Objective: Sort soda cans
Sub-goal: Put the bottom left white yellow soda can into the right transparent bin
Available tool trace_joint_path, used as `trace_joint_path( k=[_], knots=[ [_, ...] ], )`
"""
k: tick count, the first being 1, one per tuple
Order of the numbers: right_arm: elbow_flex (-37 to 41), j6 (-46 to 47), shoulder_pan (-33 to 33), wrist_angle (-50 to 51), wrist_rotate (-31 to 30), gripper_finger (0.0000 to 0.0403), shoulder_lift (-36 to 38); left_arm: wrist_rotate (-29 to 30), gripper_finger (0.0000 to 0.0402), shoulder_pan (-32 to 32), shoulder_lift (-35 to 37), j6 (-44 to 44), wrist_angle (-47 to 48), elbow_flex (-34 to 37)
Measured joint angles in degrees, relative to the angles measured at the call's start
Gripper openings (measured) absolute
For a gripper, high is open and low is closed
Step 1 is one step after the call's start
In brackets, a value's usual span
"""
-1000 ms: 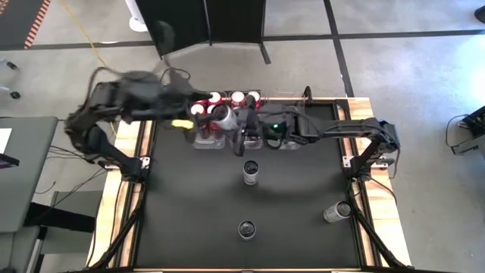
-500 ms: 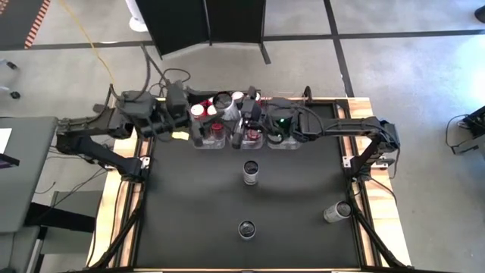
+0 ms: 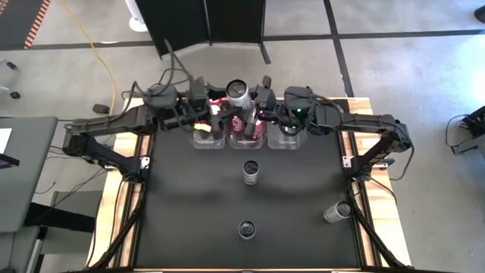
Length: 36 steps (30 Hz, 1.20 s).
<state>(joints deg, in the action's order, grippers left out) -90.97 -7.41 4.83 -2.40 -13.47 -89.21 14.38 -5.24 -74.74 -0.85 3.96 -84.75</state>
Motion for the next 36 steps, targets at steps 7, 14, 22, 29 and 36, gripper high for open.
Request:
trace_joint_path(
  k=[7, 14, 22, 29, 36],
  knots=[
    [0.0, -0.2, -0.1, 3.1, 0.4, 0.0253, 0.6, -3.5, 0.0286, -1.2, -1.5, -0.2, -3.9, 0.1],
    [0.1, 0.2, 0.4, 1.6, 0.6, 0.0253, 0.0, -5.0, 0.0243, -3.4, -0.6, -1.2, 0.3, 0.1],
    [-0.3, -0.4, 2.6, 1.4, 4.1, 0.0253, -0.1, -5.4, 0.0240, -4.7, -0.7, 1.1, -2.4, 0.1],
    [-0.3, -0.6, 2.8, 0.5, 4.5, 0.0253, -0.1, -5.4, 0.0240, -4.7, -0.7, 1.9, -2.5, 0.1],
    [-0.3, -0.2, 2.7, 0.4, 4.5, 0.0256, -0.2, -5.6, 0.0240, -4.7, -0.7, 2.3, -3.6, 0.1]
  ],
)
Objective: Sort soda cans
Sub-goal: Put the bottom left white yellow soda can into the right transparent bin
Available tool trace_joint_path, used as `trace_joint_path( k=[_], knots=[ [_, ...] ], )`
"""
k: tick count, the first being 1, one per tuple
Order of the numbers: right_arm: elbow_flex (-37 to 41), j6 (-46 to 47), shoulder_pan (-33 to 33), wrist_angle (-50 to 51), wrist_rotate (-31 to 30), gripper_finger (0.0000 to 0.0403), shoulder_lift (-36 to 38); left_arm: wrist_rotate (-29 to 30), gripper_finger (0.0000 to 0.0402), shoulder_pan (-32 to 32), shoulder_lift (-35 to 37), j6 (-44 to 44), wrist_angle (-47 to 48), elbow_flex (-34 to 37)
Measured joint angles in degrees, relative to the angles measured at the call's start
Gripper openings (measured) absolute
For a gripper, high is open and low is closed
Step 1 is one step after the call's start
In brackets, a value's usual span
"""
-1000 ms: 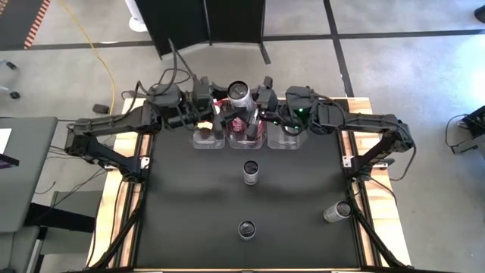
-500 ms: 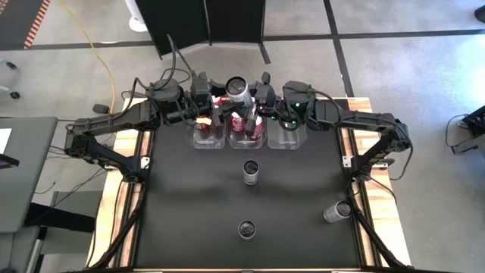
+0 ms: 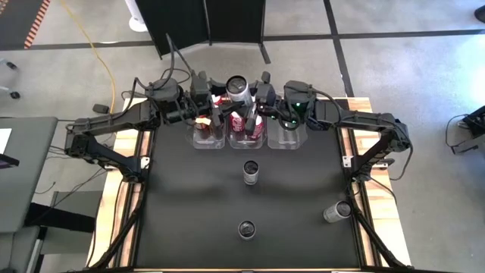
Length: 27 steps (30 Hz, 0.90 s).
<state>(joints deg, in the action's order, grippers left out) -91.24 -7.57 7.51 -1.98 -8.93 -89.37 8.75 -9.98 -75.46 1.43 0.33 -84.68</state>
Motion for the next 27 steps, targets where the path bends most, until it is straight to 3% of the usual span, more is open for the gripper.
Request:
trace_joint_path(
  k=[7, 14, 23, 27],
  knots=[
    [-0.1, 7.5, 1.2, 2.6, 4.2, 0.0284, 0.2, 0.4, 0.0240, 0.0, 0.2, 0.8, 0.1, 0.1],
    [-7.5, 20.8, 6.2, 24.5, 18.4, 0.0330, 0.2, 0.2, 0.0240, -0.8, 1.0, 0.4, 6.1, -1.7],
    [-17.5, 18.5, 10.8, 48.0, 22.1, 0.0334, 1.0, 2.6, 0.0240, -1.1, 1.4, -2.6, 14.1, -0.7],
    [-18.6, 15.3, 12.4, 49.4, 21.2, 0.0329, 1.5, 3.4, 0.0240, -1.7, -0.1, -4.4, 16.6, -0.6]
  ],
)
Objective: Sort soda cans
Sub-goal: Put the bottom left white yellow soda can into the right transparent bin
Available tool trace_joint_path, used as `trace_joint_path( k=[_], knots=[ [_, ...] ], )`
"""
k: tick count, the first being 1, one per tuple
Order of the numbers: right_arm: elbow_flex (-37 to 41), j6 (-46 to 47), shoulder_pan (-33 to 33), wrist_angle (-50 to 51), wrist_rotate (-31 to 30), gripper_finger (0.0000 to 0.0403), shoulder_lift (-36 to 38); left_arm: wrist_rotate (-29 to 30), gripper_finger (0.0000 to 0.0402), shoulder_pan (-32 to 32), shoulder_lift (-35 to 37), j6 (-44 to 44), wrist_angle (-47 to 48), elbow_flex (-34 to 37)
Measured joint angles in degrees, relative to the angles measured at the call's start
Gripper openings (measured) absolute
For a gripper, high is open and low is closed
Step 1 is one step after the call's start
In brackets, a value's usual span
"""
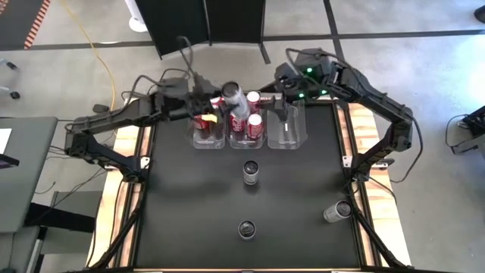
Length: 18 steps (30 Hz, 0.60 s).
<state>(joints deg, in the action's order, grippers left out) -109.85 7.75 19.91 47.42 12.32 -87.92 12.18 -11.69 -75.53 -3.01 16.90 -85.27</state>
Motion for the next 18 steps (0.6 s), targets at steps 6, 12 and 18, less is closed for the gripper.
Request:
trace_joint_path(
  k=[6, 12, 18],
  knots=[
    [0.1, -4.5, -1.2, -5.4, 0.3, 0.0329, -0.6, -3.0, 0.0240, 0.5, -2.6, -0.9, 2.2, 0.2],
    [0.1, -6.9, -3.2, -10.7, 0.9, 0.0329, -2.6, -3.6, 0.0240, 1.0, -4.7, -0.7, 3.2, 0.1],
    [0.1, -8.5, -5.3, -10.1, 2.2, 0.0329, -6.0, -4.4, 0.0240, 1.1, -5.0, -0.6, 3.6, 0.2]
  ],
)
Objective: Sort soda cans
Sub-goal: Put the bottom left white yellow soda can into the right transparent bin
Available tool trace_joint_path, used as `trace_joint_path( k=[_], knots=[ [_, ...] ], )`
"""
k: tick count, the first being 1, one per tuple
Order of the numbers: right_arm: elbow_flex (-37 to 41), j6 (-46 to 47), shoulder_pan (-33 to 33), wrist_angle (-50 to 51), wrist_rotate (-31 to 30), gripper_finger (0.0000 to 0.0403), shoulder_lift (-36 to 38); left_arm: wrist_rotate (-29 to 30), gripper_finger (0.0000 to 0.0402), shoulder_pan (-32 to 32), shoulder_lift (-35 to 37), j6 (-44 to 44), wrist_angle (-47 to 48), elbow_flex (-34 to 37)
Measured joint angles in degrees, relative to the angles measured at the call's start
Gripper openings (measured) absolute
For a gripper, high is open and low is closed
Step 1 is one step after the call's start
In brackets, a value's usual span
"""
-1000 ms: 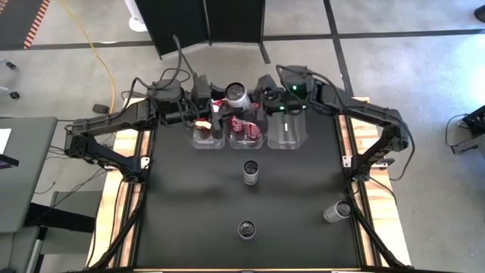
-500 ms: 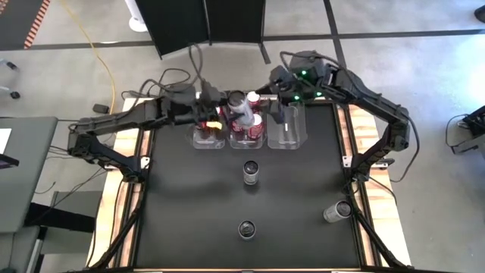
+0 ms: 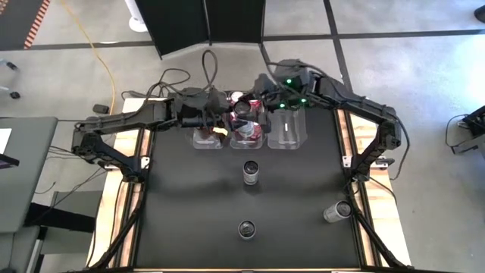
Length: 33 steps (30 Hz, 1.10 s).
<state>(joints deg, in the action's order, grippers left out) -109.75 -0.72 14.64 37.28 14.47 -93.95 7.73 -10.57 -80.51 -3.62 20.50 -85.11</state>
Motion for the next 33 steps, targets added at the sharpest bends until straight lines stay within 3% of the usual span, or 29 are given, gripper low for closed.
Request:
trace_joint_path(
  k=[11, 14, 19, 24, 28, 33],
  knots=[
    [0.0, -0.4, 0.1, 2.3, 0.6, 0.0327, -1.4, 0.2, 0.0240, 0.3, 0.4, 0.0, -0.4, 0.0],
    [0.0, 0.5, 0.2, 2.7, 0.7, 0.0308, -1.3, 0.3, 0.0240, 0.3, 0.6, -0.1, -0.2, -0.2],
    [0.0, 0.4, 0.2, 2.8, 0.6, 0.0243, -1.3, 2.1, 0.0240, 0.3, 0.7, -1.0, 0.4, -0.3],
    [0.0, 1.6, 0.1, 2.2, 0.4, 0.0240, -1.4, 2.3, 0.0244, 0.3, 0.7, -1.9, 1.6, -0.4],
    [0.2, 4.7, 0.0, -0.3, -3.4, 0.0240, -1.1, 1.8, 0.0262, 0.3, 1.4, -2.6, 3.3, -0.6],
    [0.2, 7.5, 1.5, 1.2, -16.1, 0.0240, 0.9, 4.6, 0.0296, 0.2, 4.1, -2.7, 9.6, -0.6]
  ],
)
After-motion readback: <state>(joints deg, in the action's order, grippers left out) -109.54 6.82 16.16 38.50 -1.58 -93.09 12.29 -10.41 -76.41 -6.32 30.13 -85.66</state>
